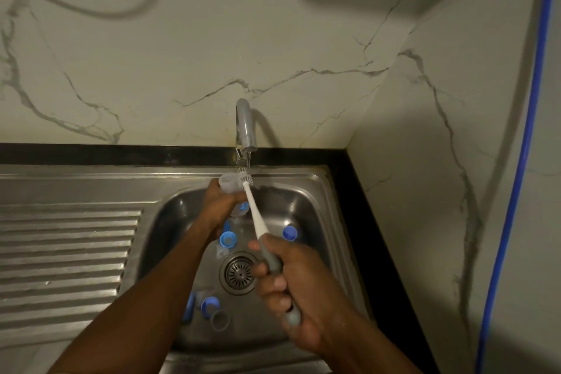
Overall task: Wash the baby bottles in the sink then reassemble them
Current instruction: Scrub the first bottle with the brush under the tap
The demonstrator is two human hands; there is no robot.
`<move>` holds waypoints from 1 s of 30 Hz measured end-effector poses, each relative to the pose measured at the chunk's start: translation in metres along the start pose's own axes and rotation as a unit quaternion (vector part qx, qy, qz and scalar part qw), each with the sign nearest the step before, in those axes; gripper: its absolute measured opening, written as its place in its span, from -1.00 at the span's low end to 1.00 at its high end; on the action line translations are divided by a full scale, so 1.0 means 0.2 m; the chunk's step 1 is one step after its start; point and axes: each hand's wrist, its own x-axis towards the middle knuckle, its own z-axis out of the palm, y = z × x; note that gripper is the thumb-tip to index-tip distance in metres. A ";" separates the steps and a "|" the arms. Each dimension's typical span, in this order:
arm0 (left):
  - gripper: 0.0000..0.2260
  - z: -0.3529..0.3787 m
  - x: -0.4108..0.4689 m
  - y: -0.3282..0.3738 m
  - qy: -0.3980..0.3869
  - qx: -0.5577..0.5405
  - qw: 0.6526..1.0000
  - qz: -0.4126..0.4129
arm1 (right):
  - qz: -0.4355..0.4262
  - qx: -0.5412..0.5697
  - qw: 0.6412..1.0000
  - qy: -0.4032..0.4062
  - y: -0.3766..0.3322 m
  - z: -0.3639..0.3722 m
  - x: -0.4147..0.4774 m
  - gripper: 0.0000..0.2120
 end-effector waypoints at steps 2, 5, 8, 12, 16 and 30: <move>-0.13 0.00 0.00 0.00 -0.006 0.019 1.000 0.011 | -0.008 -0.023 1.000 0.016 0.03 0.01 0.00 -0.83; -0.44 0.04 -0.05 0.03 -0.040 -0.001 0.999 0.001 | -0.009 0.005 1.000 0.028 -0.03 0.00 0.06 -0.80; -0.61 0.04 -0.03 0.02 -0.037 -0.038 0.999 -0.001 | -0.006 0.005 1.000 0.016 -0.04 -0.01 0.06 -0.81; -0.63 0.04 -0.01 0.03 -0.033 -0.038 0.999 -0.006 | -0.002 -0.046 0.999 0.025 0.02 -0.02 0.00 -0.80; -0.49 0.07 -0.01 0.00 -0.075 -0.026 0.997 -0.004 | -0.014 0.002 0.999 0.035 -0.05 -0.02 0.09 -0.80; -0.45 0.00 0.02 0.02 -0.079 -0.318 0.943 -0.062 | -0.089 -0.227 0.968 0.065 0.00 -0.14 0.14 -0.80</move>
